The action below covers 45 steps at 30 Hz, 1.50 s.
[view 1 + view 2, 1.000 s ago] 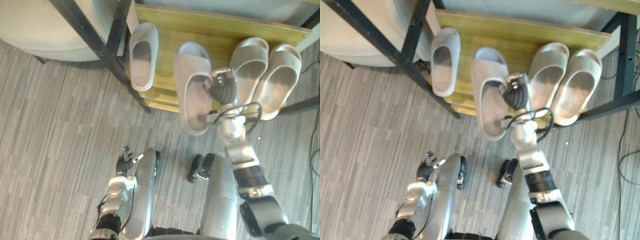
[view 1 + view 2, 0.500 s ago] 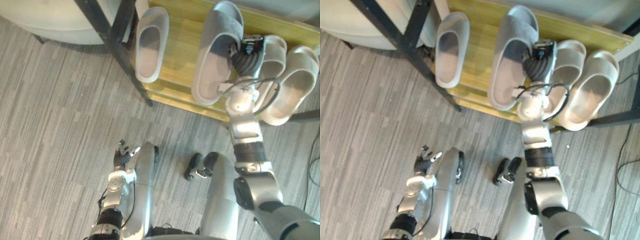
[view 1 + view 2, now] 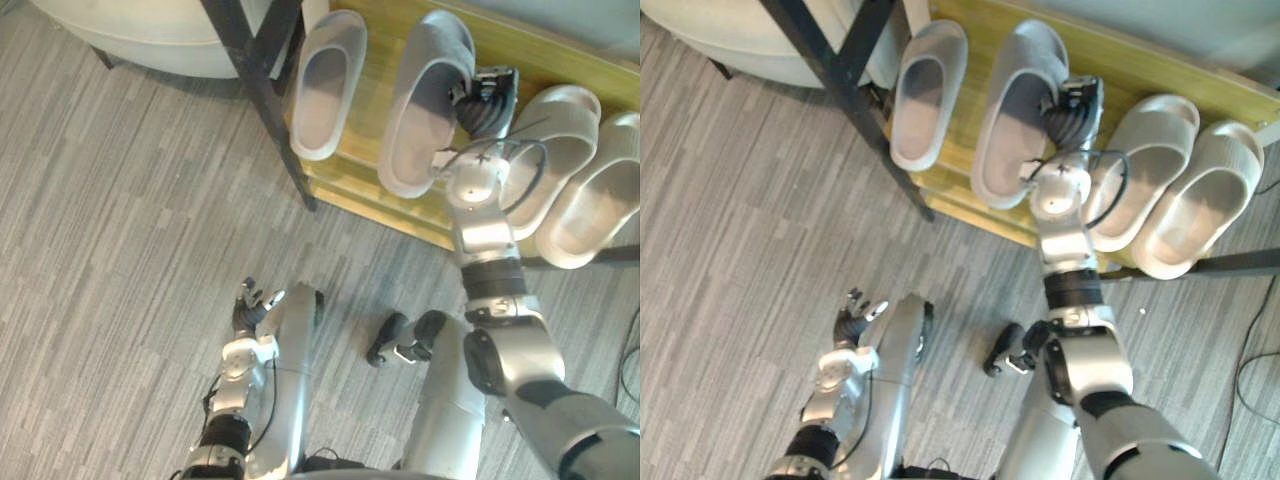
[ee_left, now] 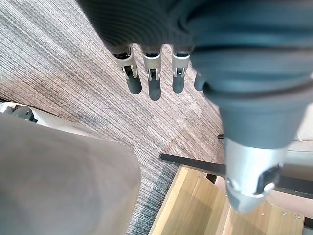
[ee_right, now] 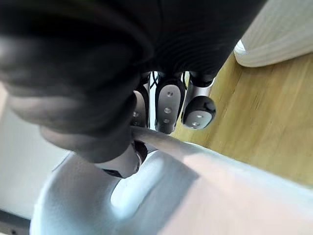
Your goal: Organize the slippers on the shoe rack
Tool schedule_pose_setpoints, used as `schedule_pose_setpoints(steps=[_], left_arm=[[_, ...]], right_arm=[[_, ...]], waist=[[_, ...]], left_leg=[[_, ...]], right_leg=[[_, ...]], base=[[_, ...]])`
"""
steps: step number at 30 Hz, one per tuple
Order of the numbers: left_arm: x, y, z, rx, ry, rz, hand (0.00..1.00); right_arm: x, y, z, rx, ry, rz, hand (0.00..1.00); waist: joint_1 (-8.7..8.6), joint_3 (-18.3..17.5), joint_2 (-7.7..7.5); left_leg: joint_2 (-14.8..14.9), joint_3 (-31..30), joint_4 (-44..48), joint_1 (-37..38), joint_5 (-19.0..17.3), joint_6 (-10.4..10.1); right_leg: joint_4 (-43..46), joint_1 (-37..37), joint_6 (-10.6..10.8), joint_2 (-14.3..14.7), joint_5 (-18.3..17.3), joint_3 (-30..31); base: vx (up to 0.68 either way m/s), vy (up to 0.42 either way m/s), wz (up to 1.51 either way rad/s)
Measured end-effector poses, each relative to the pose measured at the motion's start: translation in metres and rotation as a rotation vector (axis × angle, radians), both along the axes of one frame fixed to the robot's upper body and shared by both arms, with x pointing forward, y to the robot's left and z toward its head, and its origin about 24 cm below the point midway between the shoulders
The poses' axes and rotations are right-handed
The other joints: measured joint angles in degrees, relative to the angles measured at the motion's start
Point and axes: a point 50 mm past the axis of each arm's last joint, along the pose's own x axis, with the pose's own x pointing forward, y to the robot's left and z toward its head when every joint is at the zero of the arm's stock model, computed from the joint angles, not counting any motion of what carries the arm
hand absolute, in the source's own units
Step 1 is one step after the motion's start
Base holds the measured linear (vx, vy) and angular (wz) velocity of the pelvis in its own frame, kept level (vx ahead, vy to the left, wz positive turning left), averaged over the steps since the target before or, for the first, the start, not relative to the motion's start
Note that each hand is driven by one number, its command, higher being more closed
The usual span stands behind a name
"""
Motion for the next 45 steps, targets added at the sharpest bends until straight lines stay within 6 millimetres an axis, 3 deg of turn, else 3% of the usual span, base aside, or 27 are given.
schedule_pose_setpoints(steps=[9, 16, 27, 36, 45], left_arm=[[0.002, -0.003, 0.002, -0.012, -0.01, -0.005, 0.0], [0.002, -0.004, 0.002, -0.021, -0.008, -0.001, 0.0], [0.0, -0.004, -0.002, -0.023, 0.011, 0.001, 0.0], [-0.001, -0.002, -0.004, -0.033, 0.024, 0.027, 0.0], [-0.001, 0.0, -0.005, -0.036, 0.026, 0.037, 0.0]], right_arm=[[0.01, 0.016, 0.008, 0.038, 0.022, 0.057, 0.0], [0.01, 0.021, 0.006, 0.046, 0.033, 0.082, 0.0], [0.013, 0.016, -0.002, 0.086, 0.07, 0.071, 0.0], [0.013, -0.001, -0.002, 0.161, 0.064, -0.002, 0.0], [0.007, 0.003, -0.008, 0.228, 0.035, 0.04, 0.0]], waist=[[1.34, 0.0, -0.02], [1.4, 0.0, -0.01], [1.39, -1.1, 0.0], [1.36, -1.4, -0.03], [1.22, -1.4, -0.04]], left_leg=[[-0.4, -1.3, 0.2, -0.5, 0.5, -1.0], [-0.5, -1.4, 0.2, -0.6, 0.6, -1.2], [-0.3, -1.2, 0.2, -1.0, 0.6, -1.2], [0.1, -0.9, 0.2, -1.0, 0.6, -1.2], [0.3, -0.8, 0.1, -1.0, 0.6, -1.2]], right_leg=[[0.8, 0.0, -0.5, -0.3, -0.6, -0.9], [0.9, 0.0, -0.6, -0.3, -0.6, -1.0], [0.9, -0.5, -0.6, -0.3, -0.6, -0.9], [0.9, -0.9, -0.7, 0.0, -0.6, -0.7], [0.8, -0.9, -0.4, 0.1, -0.7, -0.7]], base=[[-0.01, -0.029, 0.06], [0.0, -0.003, 0.01], [0.0, 0.0, 0.0], [0.0, 0.0, -0.01], [0.0, 0.0, 0.0]])
